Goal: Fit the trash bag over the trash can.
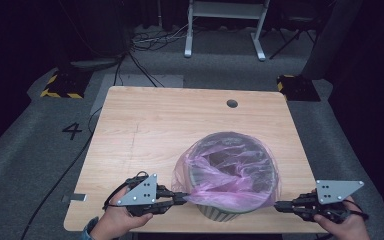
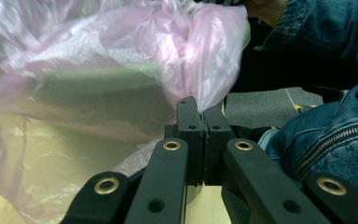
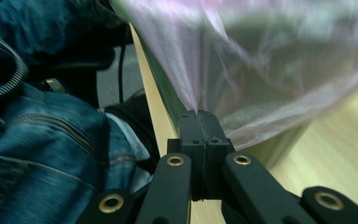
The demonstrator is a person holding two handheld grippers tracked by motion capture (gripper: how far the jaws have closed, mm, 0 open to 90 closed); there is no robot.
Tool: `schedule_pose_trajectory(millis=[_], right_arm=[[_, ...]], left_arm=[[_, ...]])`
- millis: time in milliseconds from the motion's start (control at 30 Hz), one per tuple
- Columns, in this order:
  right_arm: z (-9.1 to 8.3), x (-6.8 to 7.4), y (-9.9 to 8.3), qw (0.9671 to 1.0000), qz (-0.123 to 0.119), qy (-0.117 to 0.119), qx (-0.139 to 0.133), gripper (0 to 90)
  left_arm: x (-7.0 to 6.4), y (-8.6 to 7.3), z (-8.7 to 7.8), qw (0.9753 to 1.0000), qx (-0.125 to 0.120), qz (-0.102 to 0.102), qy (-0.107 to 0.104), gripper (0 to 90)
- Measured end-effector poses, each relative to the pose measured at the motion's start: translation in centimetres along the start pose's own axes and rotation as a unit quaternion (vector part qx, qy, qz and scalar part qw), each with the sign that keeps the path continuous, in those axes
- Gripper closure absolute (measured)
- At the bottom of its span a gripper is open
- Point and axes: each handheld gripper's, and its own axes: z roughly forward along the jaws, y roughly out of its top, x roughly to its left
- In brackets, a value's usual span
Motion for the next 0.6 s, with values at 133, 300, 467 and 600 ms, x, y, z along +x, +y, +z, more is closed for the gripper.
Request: schedule_pose_trajectory(millis=[133,300,467,600], right_arm=[[1.1,-0.5,-1.1,0.9998,0.014,-0.005,0.014,90.0],[2.3,-0.8,-1.7,0.9992,0.015,-0.012,0.034,90.0],[3.3,-1.6,-3.1,0.9939,0.024,-0.05,0.095,90.0],[3.6,-2.8,-4.9,0.9935,0.058,-0.047,0.086,90.0]], left_arm=[[0.3,-0.3,0.8,0.9999,0.011,-0.005,-0.004,89.0],[0.5,-0.7,1.3,0.9999,0.006,-0.01,-0.011,88.9],[0.4,-1.1,2.2,0.9982,0.059,0.004,0.012,88.9],[1.5,-2.6,2.2,0.9966,0.076,-0.02,0.026,88.9]])
